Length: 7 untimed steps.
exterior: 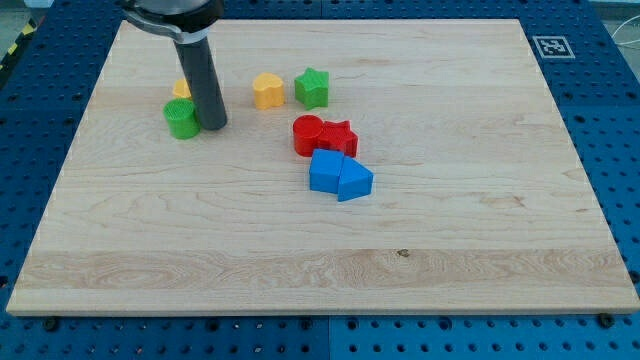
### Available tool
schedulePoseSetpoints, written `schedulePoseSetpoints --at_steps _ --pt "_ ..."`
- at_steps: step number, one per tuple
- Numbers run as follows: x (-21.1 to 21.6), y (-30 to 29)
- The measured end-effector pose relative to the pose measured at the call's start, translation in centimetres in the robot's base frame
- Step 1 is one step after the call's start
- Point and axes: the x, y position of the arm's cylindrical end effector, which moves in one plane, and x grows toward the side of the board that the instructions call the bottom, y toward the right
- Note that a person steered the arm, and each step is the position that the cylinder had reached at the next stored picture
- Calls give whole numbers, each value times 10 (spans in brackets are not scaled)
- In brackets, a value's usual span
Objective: Point your arm at the green star
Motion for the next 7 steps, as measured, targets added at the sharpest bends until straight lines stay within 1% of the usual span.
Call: schedulePoseSetpoints --at_steps 1,4,5,6,7 --pt "-8 15" --pt "-111 23" --pt "-135 52" --pt "-146 88" --pt "-147 126"
